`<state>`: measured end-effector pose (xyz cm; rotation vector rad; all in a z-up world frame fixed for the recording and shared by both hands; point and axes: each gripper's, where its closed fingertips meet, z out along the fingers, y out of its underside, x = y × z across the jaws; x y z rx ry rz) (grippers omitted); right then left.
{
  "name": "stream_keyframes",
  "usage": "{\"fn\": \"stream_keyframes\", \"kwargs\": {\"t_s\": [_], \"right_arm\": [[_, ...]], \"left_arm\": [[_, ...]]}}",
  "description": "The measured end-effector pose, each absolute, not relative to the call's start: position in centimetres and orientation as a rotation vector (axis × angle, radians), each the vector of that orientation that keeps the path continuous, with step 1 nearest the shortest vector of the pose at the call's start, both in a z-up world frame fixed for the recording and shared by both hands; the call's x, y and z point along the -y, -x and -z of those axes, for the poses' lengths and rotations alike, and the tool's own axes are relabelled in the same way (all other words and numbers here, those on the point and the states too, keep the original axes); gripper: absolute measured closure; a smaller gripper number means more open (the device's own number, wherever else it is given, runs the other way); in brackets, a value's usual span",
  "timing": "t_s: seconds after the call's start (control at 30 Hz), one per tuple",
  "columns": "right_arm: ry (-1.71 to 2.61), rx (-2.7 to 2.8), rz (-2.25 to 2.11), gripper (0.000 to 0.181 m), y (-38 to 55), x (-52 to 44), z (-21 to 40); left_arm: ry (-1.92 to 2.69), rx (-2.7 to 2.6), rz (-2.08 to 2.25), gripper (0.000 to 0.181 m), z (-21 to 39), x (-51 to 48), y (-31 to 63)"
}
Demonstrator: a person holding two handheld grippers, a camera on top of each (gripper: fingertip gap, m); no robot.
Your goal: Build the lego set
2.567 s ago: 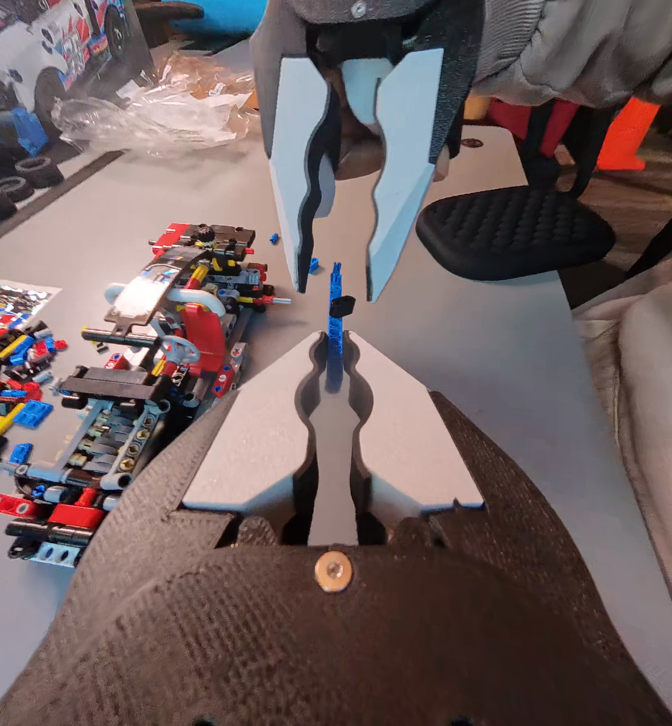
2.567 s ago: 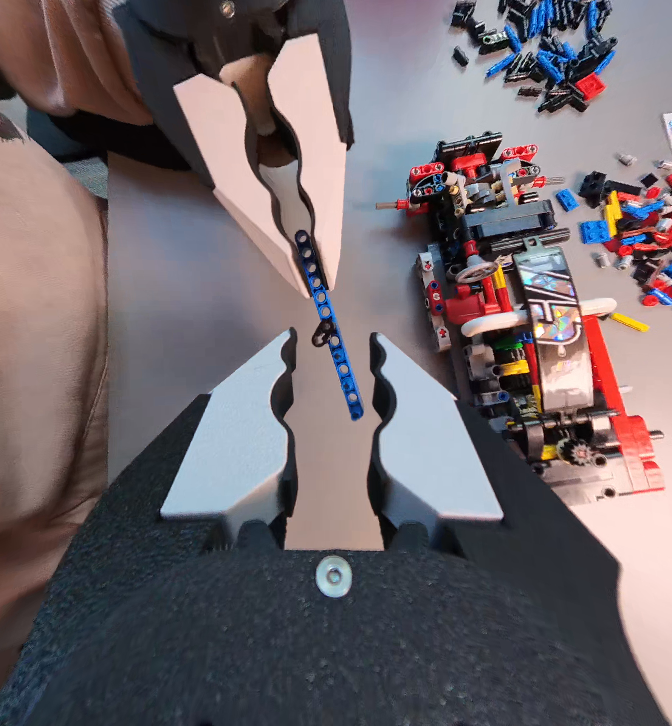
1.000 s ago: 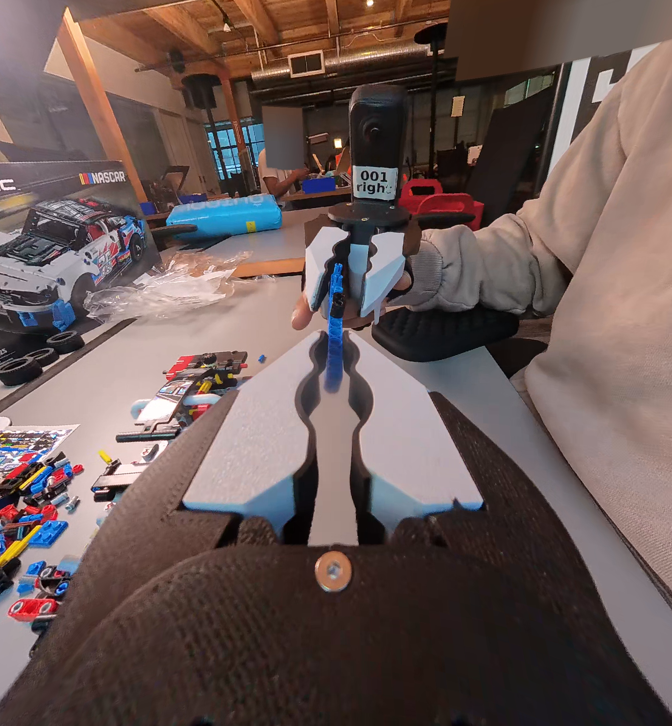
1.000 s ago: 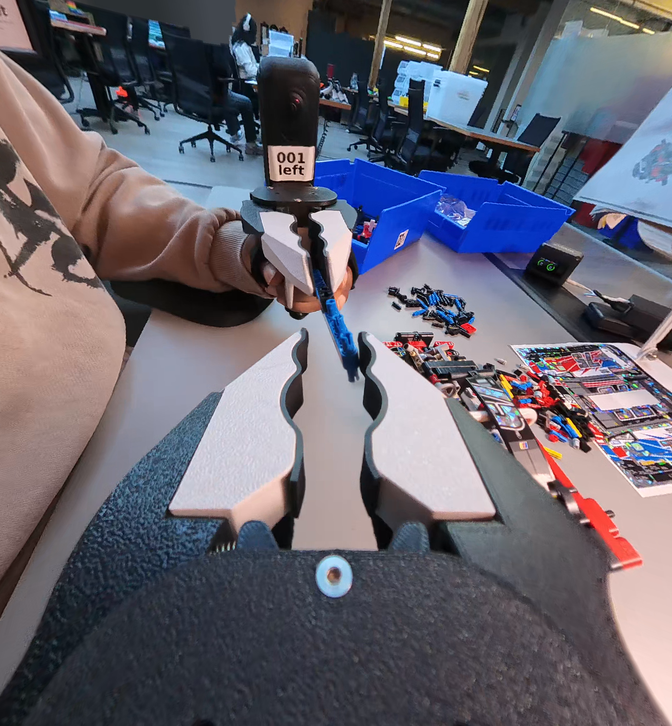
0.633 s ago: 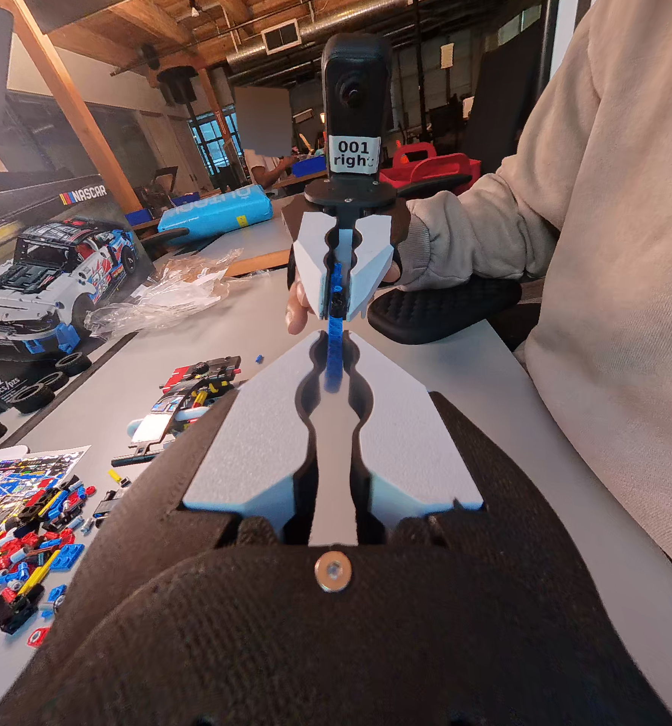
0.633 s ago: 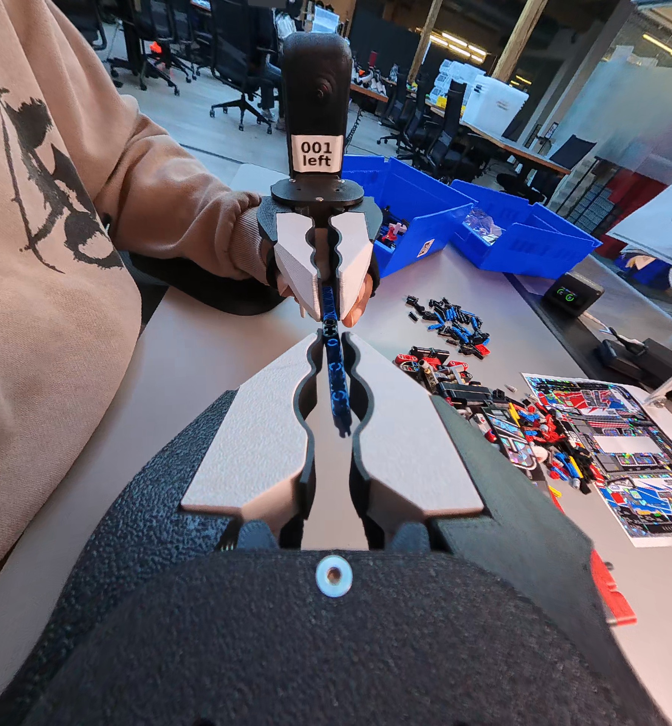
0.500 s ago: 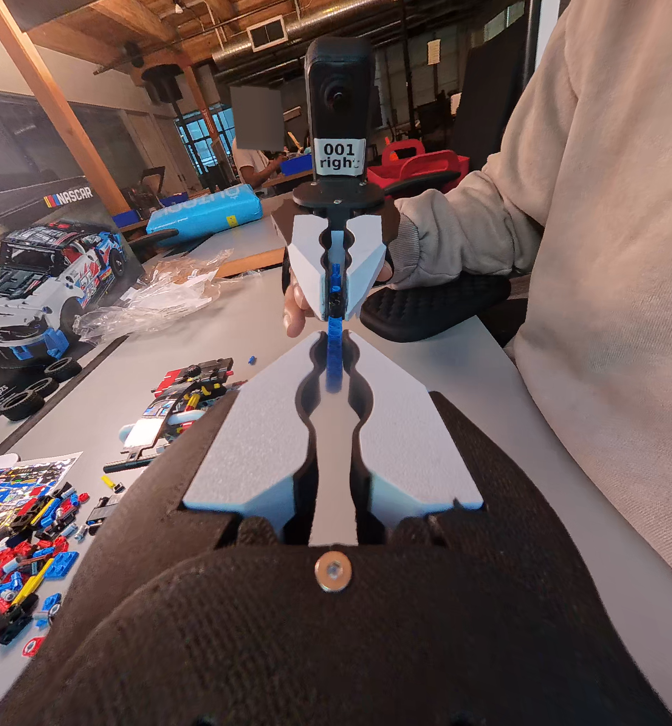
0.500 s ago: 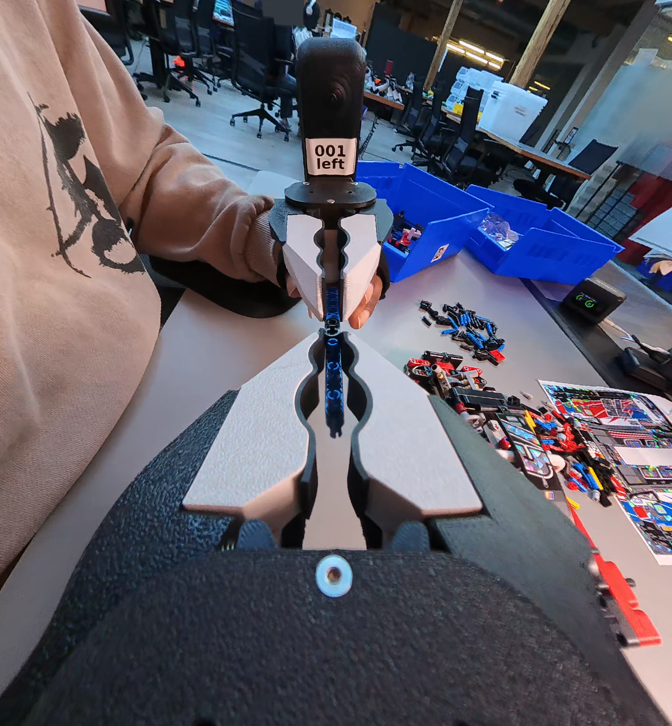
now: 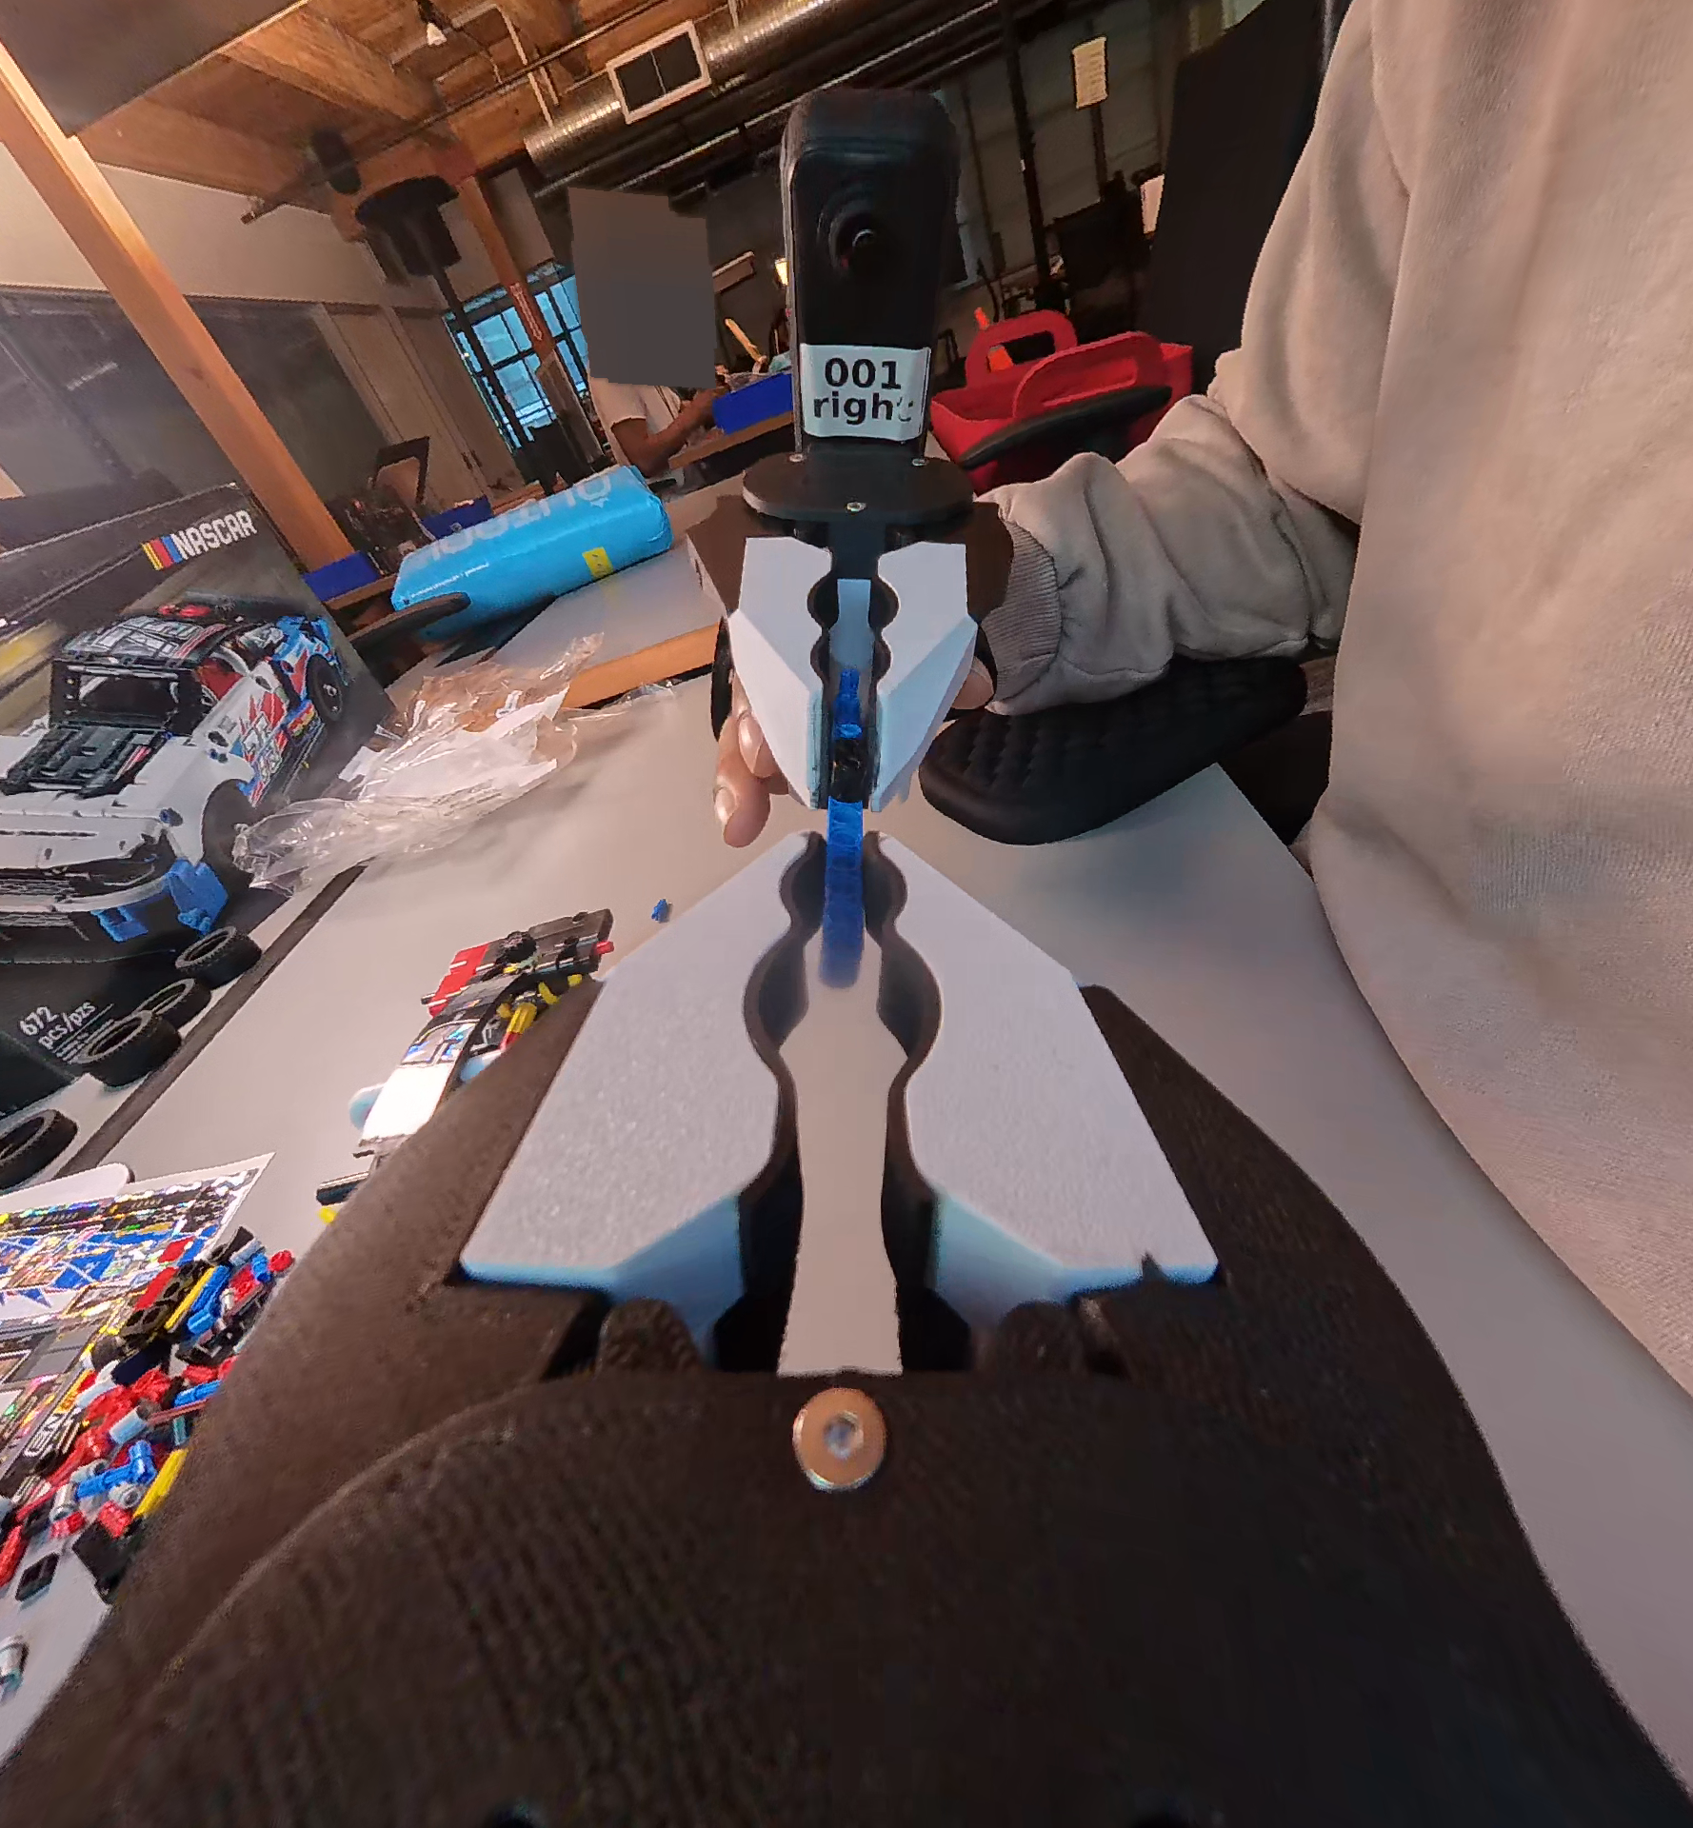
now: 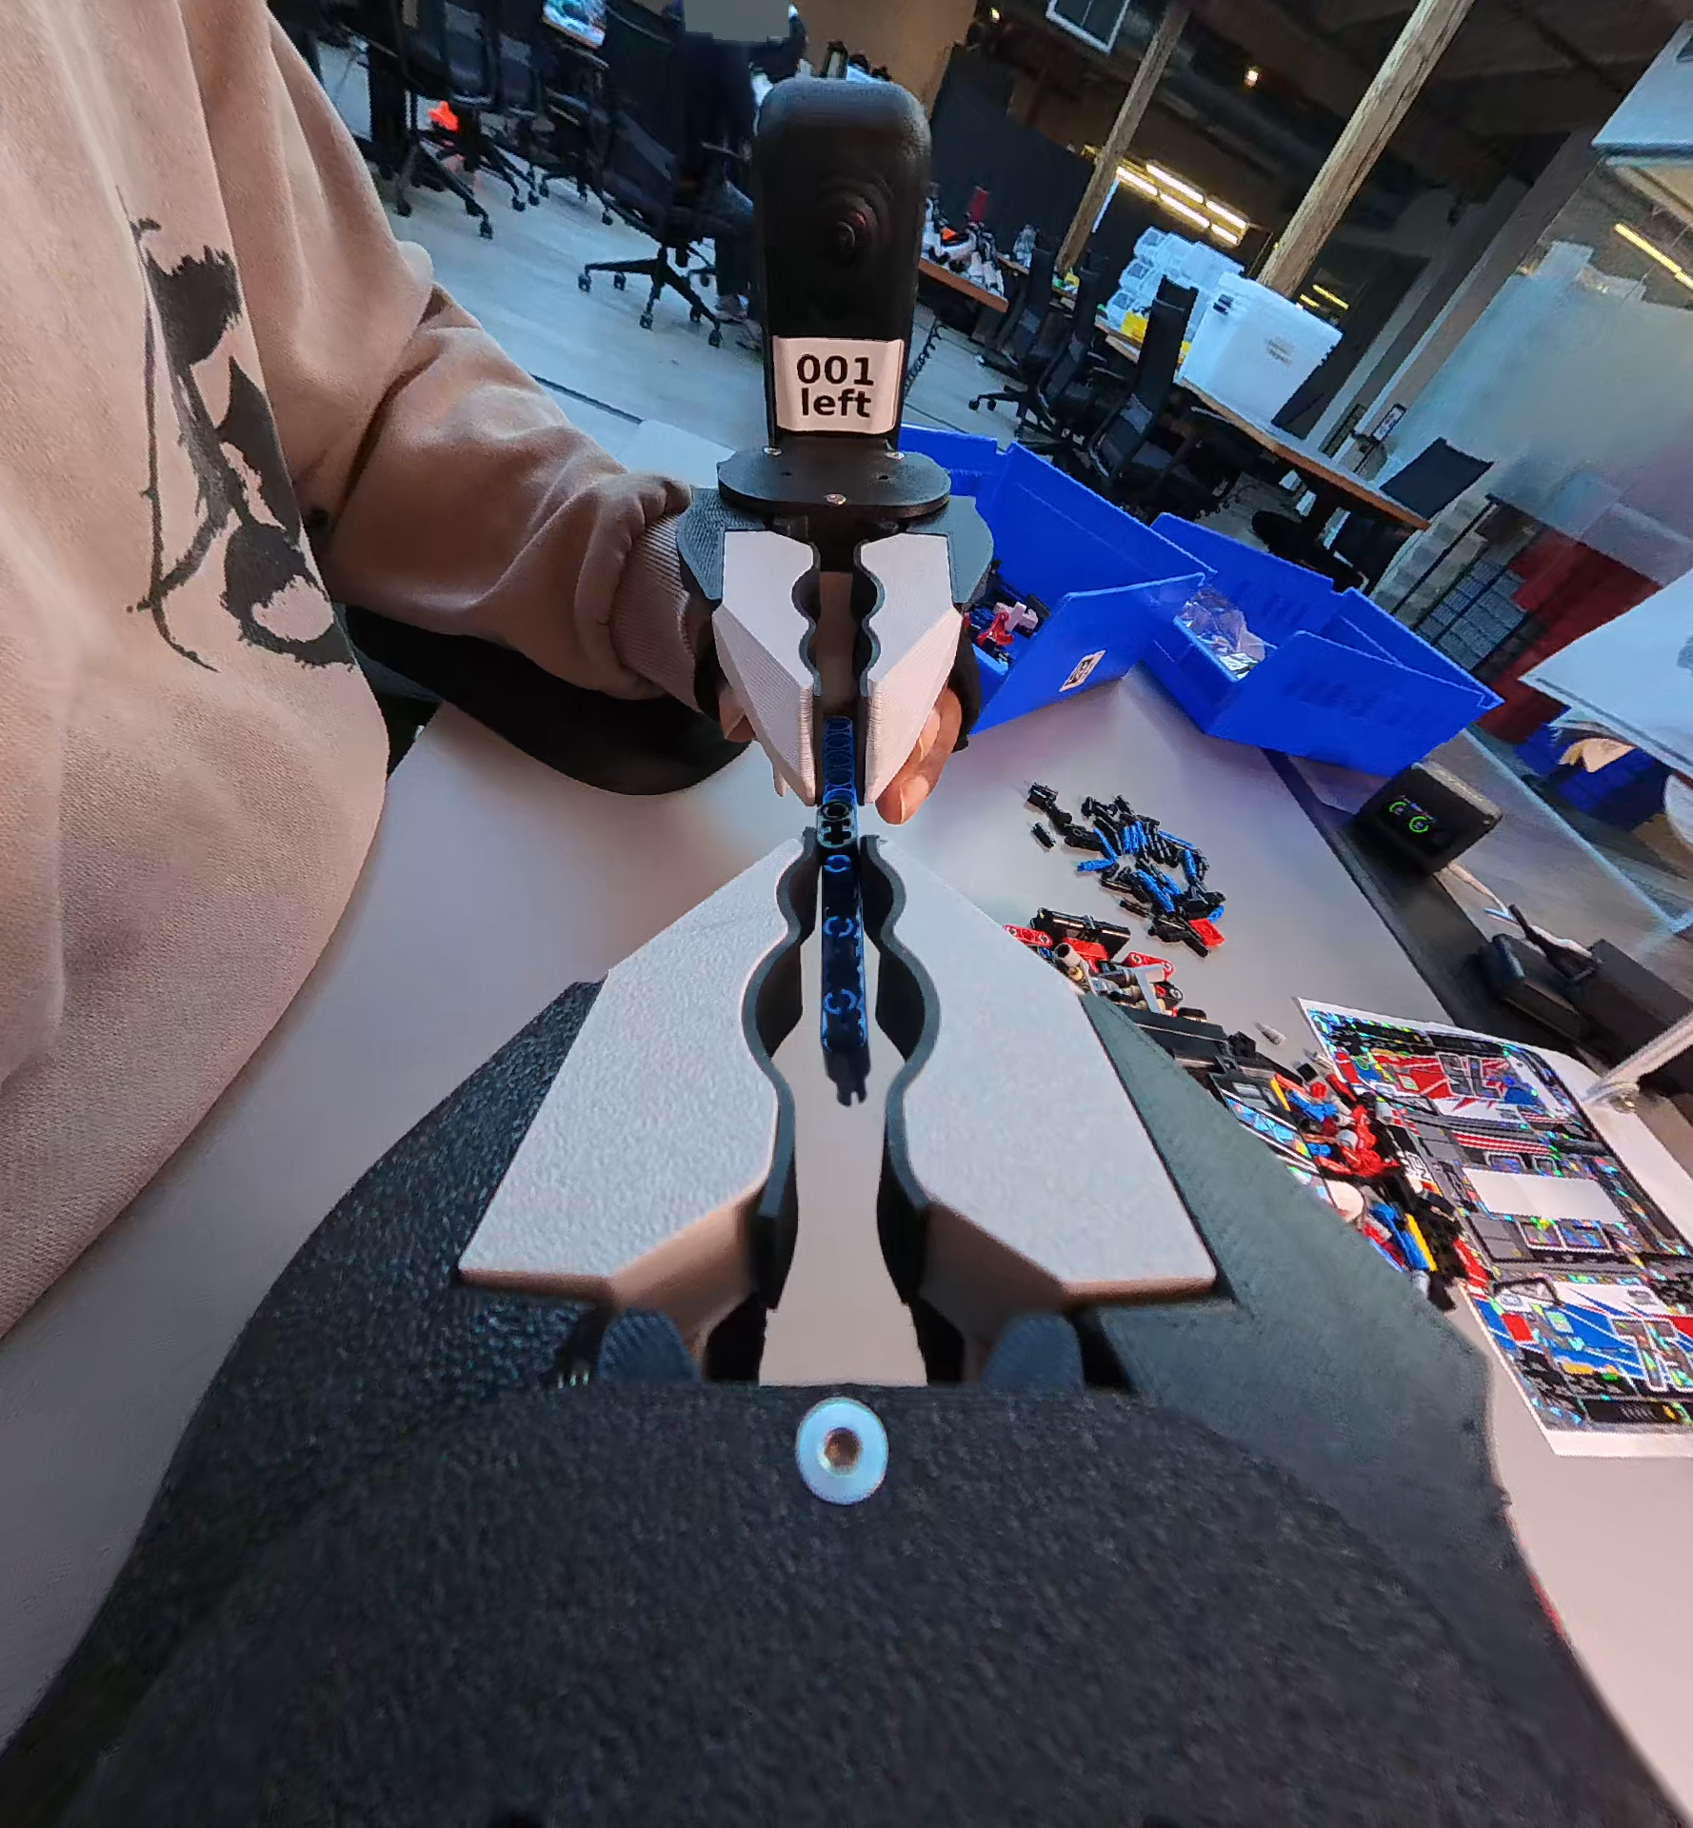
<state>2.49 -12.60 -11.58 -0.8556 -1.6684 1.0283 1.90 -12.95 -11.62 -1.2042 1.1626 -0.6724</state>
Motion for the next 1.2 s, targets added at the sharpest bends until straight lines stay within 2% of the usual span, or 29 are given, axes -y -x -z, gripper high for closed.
{"fn": "stream_keyframes", "kwargs": {"t_s": [0.47, 0.57, 0.67, 0.83, 0.97, 1.2], "right_arm": [[0.838, 1.674, -1.014, 0.171, -2.6, 12.8, 11.5], [0.871, 1.666, -0.977, 0.159, -2.8, 11.9, 11.7], [0.91, 1.591, -0.883, 0.142, -3.4, 9.3, 11.1], [0.91, 1.654, -0.605, 0.147, -3.8, 6.8, 13.2], [0.915, 1.691, -0.54, 0.156, -3.6, 6.4, 14.8], [1.016, 1.707, -0.661, 0.158, -3.8, 6.5, 15.6]], "left_arm": [[1.207, -1.171, 0.682, 0.176, 11.7, 13.1, -1.9], [1.268, -1.053, 0.764, 0.176, 11.3, 11.9, -1.2], [1.483, -0.821, 1.03, 0.176, 11.8, 9.9, -0.1], [1.692, -0.454, 1.54, 0.176, 13.6, 8.2, 0.6], [1.735, -0.382, 1.627, 0.176, 14.6, 8.1, 0.4], [1.739, -0.402, 1.568, 0.175, 14.9, 7.7, 0.5]]}}
